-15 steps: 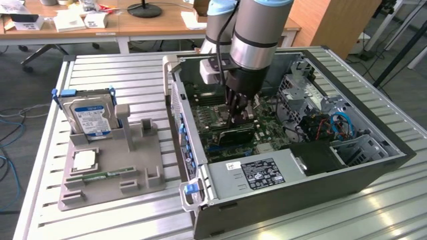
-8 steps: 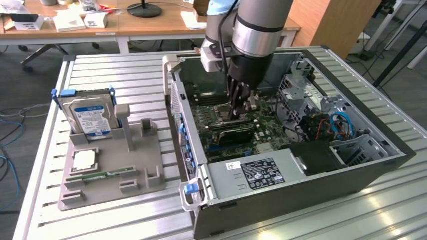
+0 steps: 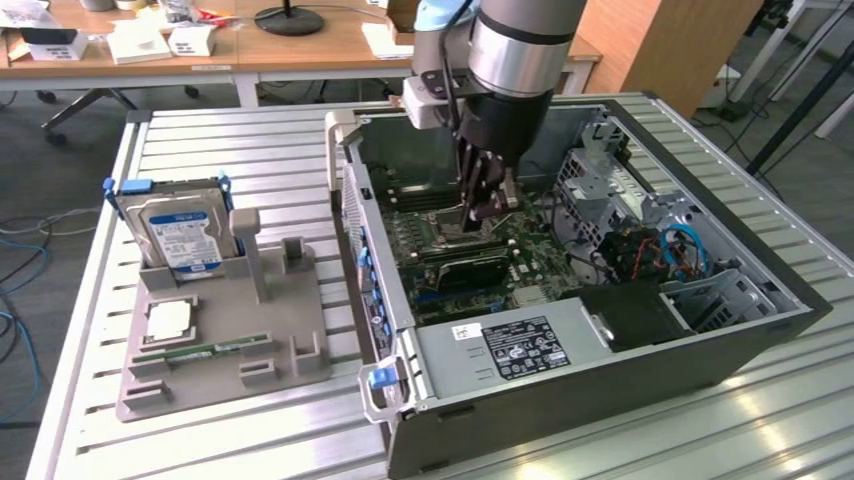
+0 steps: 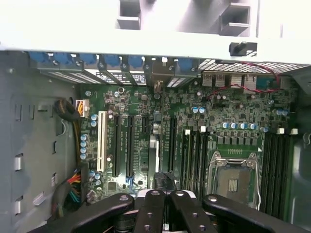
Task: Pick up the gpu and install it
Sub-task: 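Press down on the gpu until it lock into place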
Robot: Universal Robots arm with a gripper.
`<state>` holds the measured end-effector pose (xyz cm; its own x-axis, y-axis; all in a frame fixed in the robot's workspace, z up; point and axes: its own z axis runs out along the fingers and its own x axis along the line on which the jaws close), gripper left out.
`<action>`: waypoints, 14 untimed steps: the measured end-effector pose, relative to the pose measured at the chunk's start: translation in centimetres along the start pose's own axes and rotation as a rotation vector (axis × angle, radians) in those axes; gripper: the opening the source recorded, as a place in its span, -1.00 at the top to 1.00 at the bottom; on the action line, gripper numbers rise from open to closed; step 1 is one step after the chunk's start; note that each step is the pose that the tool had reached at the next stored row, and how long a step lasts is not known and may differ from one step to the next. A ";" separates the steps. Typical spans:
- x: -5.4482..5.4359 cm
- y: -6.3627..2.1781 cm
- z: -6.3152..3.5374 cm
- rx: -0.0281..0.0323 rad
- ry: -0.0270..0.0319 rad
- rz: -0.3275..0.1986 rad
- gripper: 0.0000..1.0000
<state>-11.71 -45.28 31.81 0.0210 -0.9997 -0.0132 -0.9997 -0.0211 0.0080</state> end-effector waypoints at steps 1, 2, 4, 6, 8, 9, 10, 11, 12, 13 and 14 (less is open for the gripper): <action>0.0 0.00 -0.15 0.0000 -0.0001 0.000 0.80; 0.0 0.00 -0.32 0.0000 0.0001 0.000 0.80; 0.0 0.01 -0.66 -0.0001 0.0003 0.000 0.80; 0.0 0.01 -1.03 -0.0001 0.0007 0.000 0.80; 0.0 0.01 -1.43 0.0000 0.0010 0.000 0.80; 0.0 0.01 -1.60 -0.0001 0.0013 0.000 0.80; 0.0 0.01 -1.77 -0.0001 0.0014 0.000 0.80; 0.0 0.02 -1.93 -0.0001 0.0015 0.000 0.80; 0.0 0.02 -2.00 -0.0001 0.0014 0.000 0.80; 0.0 0.02 -2.00 0.0001 0.0012 0.000 0.80; 0.0 0.02 -2.00 0.0000 0.0012 0.000 0.80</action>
<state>-11.71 -45.28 33.81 0.0211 -0.9997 -0.0120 -0.9997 -0.0211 0.0079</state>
